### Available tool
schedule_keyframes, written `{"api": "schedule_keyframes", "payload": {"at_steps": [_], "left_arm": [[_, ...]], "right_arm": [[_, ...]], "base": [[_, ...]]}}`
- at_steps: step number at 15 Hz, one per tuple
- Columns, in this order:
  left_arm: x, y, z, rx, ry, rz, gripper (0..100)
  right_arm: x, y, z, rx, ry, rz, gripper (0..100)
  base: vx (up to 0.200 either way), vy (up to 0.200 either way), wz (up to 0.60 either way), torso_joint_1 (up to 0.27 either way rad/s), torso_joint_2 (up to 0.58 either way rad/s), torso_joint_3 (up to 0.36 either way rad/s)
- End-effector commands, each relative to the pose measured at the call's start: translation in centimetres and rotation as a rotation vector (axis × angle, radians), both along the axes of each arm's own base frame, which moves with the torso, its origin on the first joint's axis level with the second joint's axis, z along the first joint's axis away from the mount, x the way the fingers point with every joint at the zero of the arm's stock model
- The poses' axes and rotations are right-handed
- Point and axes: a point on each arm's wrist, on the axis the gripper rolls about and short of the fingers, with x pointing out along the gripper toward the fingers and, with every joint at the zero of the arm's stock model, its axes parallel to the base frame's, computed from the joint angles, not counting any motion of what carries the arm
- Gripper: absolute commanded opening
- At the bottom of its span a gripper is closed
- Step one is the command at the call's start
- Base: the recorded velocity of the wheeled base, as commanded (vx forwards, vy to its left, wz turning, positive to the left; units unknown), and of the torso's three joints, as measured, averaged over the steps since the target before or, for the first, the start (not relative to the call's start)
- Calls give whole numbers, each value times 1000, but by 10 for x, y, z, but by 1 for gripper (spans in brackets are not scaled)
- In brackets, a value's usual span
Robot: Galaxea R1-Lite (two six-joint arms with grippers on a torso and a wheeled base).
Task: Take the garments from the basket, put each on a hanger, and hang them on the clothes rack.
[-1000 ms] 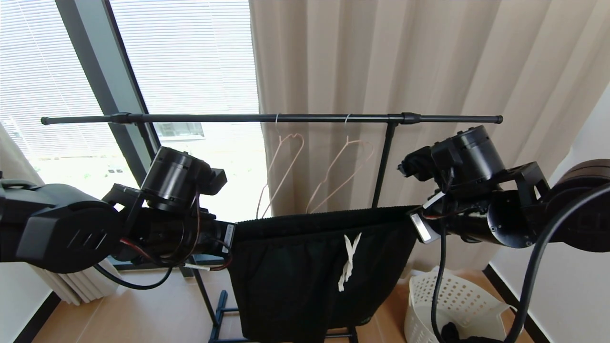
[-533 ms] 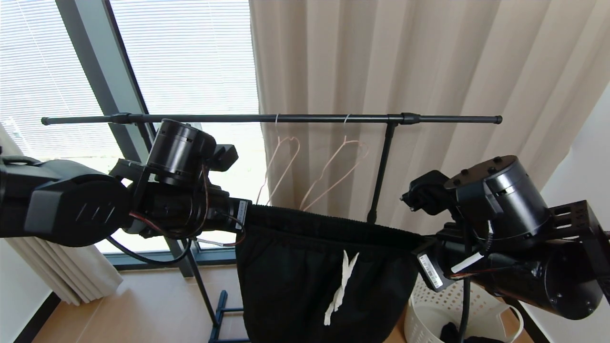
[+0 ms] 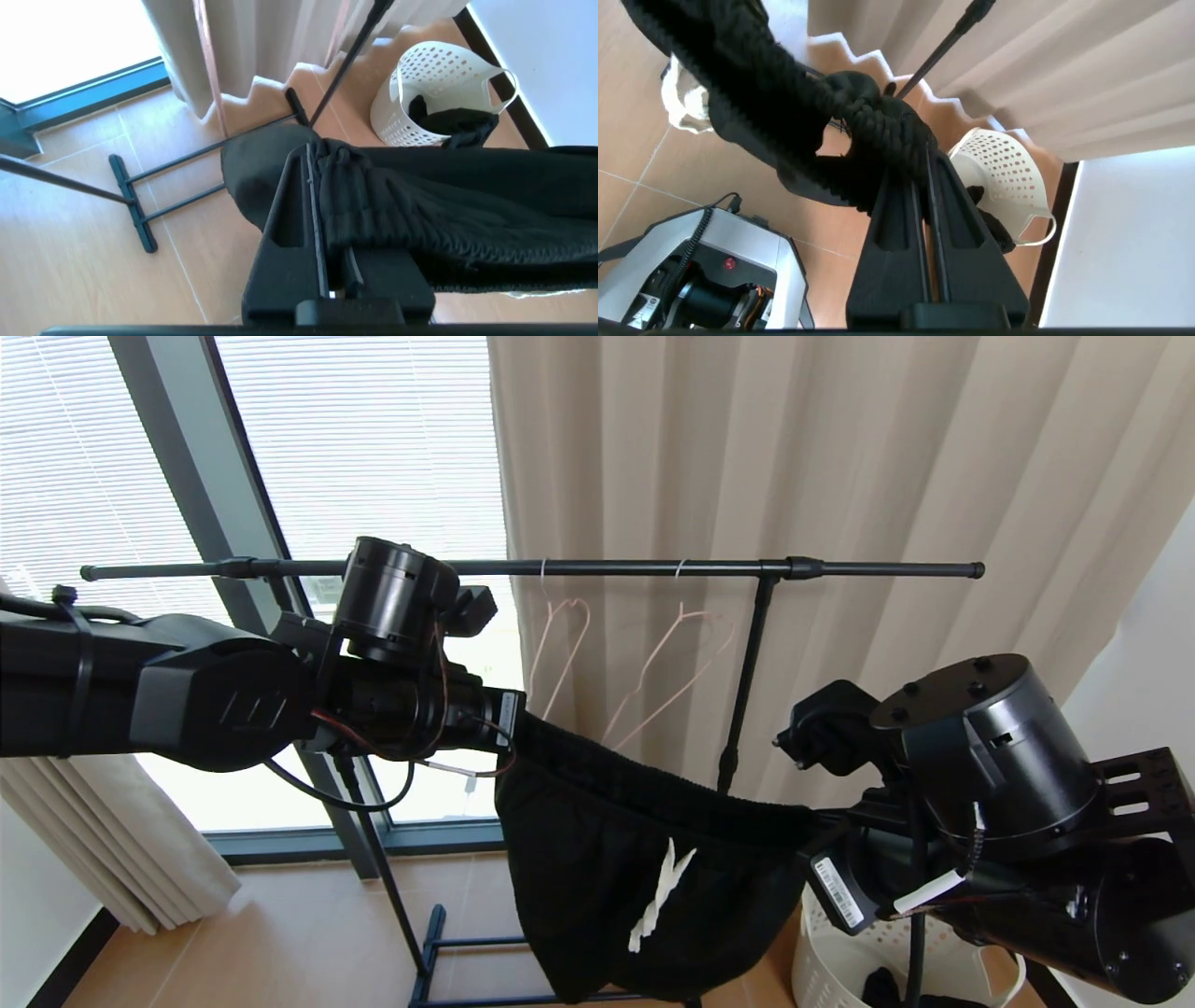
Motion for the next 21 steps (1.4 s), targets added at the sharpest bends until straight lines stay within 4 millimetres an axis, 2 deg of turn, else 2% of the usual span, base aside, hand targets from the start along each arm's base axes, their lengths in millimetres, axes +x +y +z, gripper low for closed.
{"api": "schedule_keyframes", "payload": {"at_steps": [1, 5, 6, 10, 12, 15, 19, 21], "left_arm": [[0, -5, 0, -3, -2, -12, 0], [-3, -4, 5, -16, -12, -7, 0], [-3, -4, 5, -16, -10, -8, 0], [-6, -6, 6, -18, -14, -10, 0], [-8, -4, 11, -26, -24, -11, 0], [-9, -3, 14, -54, -23, 16, 0], [-17, -5, 21, -103, -19, 39, 0], [-17, -4, 16, -91, -5, 51, 0]], "right_arm": [[0, 0, 0, 0, 1, 1, 0], [5, -5, -5, -15, 15, -26, 0], [5, -6, -5, -15, 15, -27, 100], [10, -13, -5, -28, 19, -47, 100], [11, -22, -13, -74, 45, -30, 100], [-4, -32, -19, -91, 115, 167, 100], [-12, -40, -27, 32, 100, 423, 100], [-17, -47, -23, 130, 83, 541, 100]], "base": [[0, 0, 0, 0, 0, 0], [0, 0, 0, 0, 0, 0], [0, 0, 0, 0, 0, 0], [0, 0, 0, 0, 0, 0], [0, 0, 0, 0, 0, 0], [0, 0, 0, 0, 0, 0], [0, 0, 0, 0, 0, 0], [0, 0, 0, 0, 0, 0]]}}
